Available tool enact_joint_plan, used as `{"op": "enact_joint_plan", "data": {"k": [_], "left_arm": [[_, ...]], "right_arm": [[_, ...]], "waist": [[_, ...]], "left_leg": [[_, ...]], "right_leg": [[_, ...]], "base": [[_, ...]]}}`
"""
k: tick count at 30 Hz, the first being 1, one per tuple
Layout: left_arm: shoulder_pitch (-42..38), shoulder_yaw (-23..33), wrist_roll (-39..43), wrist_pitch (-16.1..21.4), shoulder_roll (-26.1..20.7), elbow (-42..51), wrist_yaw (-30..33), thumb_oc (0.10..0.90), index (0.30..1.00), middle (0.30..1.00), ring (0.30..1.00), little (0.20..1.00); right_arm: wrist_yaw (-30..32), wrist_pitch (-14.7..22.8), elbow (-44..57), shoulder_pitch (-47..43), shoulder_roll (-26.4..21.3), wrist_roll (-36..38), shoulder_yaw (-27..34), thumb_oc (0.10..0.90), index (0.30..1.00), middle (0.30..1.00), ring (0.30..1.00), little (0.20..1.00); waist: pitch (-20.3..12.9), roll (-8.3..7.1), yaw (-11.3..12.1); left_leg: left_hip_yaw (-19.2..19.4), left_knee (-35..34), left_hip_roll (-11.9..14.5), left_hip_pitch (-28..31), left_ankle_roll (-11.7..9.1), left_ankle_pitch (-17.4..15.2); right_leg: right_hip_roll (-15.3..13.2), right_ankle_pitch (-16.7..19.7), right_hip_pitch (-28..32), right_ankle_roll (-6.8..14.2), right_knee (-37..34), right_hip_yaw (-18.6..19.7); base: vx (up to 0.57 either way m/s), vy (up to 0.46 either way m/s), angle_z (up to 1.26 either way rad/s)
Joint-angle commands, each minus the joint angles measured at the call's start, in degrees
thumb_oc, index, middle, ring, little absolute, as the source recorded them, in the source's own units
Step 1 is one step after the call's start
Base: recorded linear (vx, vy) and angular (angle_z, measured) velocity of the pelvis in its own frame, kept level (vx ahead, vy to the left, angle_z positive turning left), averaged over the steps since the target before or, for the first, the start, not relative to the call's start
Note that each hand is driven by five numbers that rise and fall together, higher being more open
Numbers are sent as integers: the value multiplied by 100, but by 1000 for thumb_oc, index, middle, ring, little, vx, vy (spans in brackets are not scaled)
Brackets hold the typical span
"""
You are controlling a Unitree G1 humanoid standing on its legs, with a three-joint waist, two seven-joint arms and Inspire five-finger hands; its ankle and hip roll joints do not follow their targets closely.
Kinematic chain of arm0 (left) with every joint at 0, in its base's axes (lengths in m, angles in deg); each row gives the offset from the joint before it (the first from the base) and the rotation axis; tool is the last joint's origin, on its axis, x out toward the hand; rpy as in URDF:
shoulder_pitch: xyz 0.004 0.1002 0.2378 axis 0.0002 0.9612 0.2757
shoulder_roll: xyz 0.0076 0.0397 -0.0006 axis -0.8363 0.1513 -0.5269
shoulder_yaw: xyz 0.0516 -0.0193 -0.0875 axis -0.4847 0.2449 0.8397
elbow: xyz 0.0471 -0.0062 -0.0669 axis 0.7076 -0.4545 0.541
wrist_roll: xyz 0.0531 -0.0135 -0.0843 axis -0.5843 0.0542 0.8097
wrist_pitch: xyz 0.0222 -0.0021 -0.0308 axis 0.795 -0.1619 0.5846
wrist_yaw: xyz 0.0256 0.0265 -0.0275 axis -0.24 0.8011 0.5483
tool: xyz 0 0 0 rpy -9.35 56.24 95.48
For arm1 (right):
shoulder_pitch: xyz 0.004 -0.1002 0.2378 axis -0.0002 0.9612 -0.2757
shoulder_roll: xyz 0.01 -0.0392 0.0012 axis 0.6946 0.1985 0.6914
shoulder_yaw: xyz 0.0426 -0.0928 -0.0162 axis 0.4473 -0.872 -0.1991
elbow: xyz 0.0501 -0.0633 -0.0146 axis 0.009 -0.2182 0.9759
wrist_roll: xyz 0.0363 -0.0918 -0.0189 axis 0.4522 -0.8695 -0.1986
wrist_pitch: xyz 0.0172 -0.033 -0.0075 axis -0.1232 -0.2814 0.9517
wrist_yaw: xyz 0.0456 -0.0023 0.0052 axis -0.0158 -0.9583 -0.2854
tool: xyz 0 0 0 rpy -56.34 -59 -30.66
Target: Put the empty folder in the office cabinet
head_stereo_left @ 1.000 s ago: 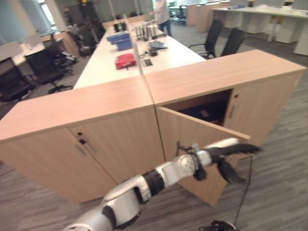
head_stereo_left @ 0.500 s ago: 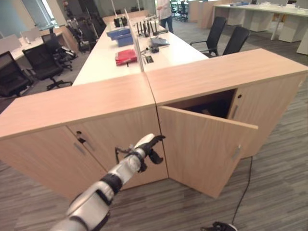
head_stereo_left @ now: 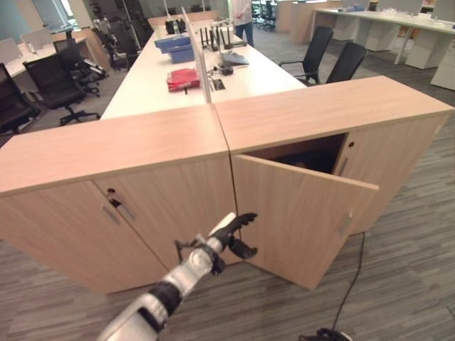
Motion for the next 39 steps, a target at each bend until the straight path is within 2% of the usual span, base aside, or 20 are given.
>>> {"op": "enact_joint_plan", "data": {"k": [1, 3, 7, 11, 13, 14, 16, 17, 22, 26, 33, 35, 36, 37, 39], "left_arm": [[-346, 619, 569, 380, 205, -336, 86, 800, 900, 900, 900, 900], [268, 804, 669, 357, 290, -510, 3, 800, 900, 900, 900, 900], [775, 988, 758, 280, 289, -971, -207, 800, 900, 900, 900, 900], [1197, 1513, 1007, 109, 478, -2176, -353, 800, 900, 900, 900, 900], [1294, 1724, 922, 56, 556, -2691, -301, 800, 900, 900, 900, 900], [1402, 2014, 765, -69, 581, -3225, -283, 800, 900, 900, 900, 900], [1452, 2113, 665, -117, 577, -3450, -283, 800, 900, 900, 900, 900], [1588, 2341, 519, -172, 566, -3707, -246, 800, 900, 900, 900, 900], [1774, 2428, 463, -134, 558, -3664, -285, 800, 900, 900, 900, 900], [1811, 2134, 99, 18, 553, -3410, -41, 800, 900, 900, 900, 900], [1723, 1986, 18, 126, 503, -3126, 140, 800, 900, 900, 900, 900], [1728, 2011, 32, 164, 486, -3044, 215, 800, 900, 900, 900, 900], [1728, 2021, 11, 182, 483, -3006, 263, 800, 900, 900, 900, 900], [1727, 2027, -21, 196, 464, -2955, 312, 800, 900, 900, 900, 900], [1741, 2026, -48, 206, 472, -2947, 334, 800, 900, 900, 900, 900]], "right_arm": [[60, -151, -872, 152, -52, -203, -84, 800, 900, 900, 900, 900], [45, -165, -971, 165, -36, -172, 33, 800, 900, 900, 900, 900], [16, -168, -1028, 128, -75, -142, 118, 800, 900, 900, 900, 900], [-76, -204, -1073, 85, -159, -216, 149, 800, 900, 900, 900, 900], [-88, -210, -1086, 41, -178, -210, 161, 800, 900, 900, 900, 900], [-106, -233, -1132, -70, -222, -229, 183, 800, 900, 900, 900, 900], [-115, -238, -1133, -98, -221, -243, 176, 800, 900, 900, 900, 900], [-140, -247, -1106, -113, -212, -262, 174, 800, 900, 900, 900, 900], [-180, -272, -1114, -178, -278, -199, 248, 800, 900, 900, 900, 900], [-114, -257, -1119, -208, -335, -98, 340, 800, 900, 900, 900, 900], [-12, -238, -1043, -237, -290, -66, 354, 800, 900, 900, 900, 900], [19, -251, -1068, -229, -265, -127, 348, 800, 900, 900, 900, 900], [32, -261, -1078, -233, -240, -141, 337, 800, 900, 900, 900, 900], [63, -255, -1079, -249, -191, -165, 314, 800, 900, 900, 900, 900], [70, -250, -1080, -246, -156, -158, 292, 800, 900, 900, 900, 900]], "waist": [[-33, 85, 177], [-7, 48, 303], [20, 47, 418], [8, 35, 570], [15, 24, 646], [17, 28, 738], [4, 26, 768], [-16, 23, 849], [-14, 49, 1004], [19, 91, 1111], [104, 104, 1110], [144, 109, 1123], [162, 116, 1133], [192, 117, 1175], [206, 104, 1170]], "left_leg": [[-339, 1, 155, 208, -150, -722], [-423, 1, 159, 157, -146, -702], [-500, 1, 161, 91, -143, -672], [-614, 1, 152, -4, -138, -647], [-680, 1, 139, -39, -133, -636], [-741, 1, 116, -77, -130, -631], [-771, 1, 105, -90, -126, -636], [-799, 1, 74, -104, -114, -652], [-905, 1, -16, -166, -78, -666], [-1021, 1, -183, -212, 14, -725], [-838, 1, -246, -143, 111, -832], [-813, 1, -232, -60, 84, -922], [-744, 1, -210, -45, 80, -922], [-648, 1, -175, -31, 64, -933], [-619, 1, -168, -19, 56, -926]], "right_leg": [[272, 444, -388, -292, -269, -774], [288, 437, -361, -309, -265, -842], [295, 431, -355, -310, -258, -940], [311, 419, -358, -327, -244, -1045], [310, 416, -345, -337, -238, -1098], [299, 419, -328, -329, -255, -1167], [287, 419, -320, -324, -262, -1197], [259, 428, -291, -307, -277, -1283], [172, 453, -250, -260, -257, -1449], [16, 496, -233, -160, -184, -1617], [-84, 593, -371, -107, -37, -1709], [-108, 606, -397, -31, 99, -1804], [-127, 632, -453, -28, 172, -1913], [-146, 631, -493, -45, 183, -2185], [-145, 658, -509, -53, 193, -2239]], "base": [[-14, -6, 8], [-14, -8, 7], [-7, 18, 15], [2, 28, 16], [11, 38, 34], [10, 39, 32], [30, 47, 14], [40, 50, 3], [32, 67, 16], [27, 98, 18], [3, 71, -3], [23, 37, -15], [-44, 3, -27], [-44, 2, -46], [-30, -24, -56]]}}
